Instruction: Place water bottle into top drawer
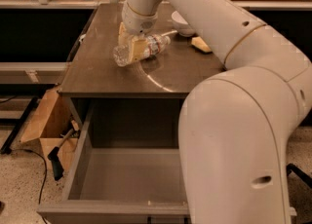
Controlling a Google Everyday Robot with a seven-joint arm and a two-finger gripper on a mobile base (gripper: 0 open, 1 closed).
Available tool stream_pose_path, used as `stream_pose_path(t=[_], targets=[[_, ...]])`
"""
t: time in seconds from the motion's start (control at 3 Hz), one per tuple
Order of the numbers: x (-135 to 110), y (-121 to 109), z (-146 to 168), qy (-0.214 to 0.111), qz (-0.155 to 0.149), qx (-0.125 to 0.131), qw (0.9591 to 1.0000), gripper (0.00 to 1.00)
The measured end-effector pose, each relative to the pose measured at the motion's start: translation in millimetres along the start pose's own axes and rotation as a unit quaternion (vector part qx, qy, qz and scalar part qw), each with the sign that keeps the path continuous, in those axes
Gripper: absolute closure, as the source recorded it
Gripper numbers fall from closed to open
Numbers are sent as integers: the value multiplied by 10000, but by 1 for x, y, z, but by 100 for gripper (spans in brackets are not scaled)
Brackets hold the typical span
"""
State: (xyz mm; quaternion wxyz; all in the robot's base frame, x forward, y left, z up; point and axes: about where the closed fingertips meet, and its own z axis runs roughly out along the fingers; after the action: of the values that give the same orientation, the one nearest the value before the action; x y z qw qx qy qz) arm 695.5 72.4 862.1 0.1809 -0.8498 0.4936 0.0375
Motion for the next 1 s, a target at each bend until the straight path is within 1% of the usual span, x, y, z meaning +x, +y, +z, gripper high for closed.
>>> stream_pose_path(t=[0.33,0.67,1.0], targets=[[-5,6,-31,-26,-55,134,9999,100],[-16,16,-67,-125,-257,308,9991,100],[-29,33,-94,-366,-515,434,9971,100]])
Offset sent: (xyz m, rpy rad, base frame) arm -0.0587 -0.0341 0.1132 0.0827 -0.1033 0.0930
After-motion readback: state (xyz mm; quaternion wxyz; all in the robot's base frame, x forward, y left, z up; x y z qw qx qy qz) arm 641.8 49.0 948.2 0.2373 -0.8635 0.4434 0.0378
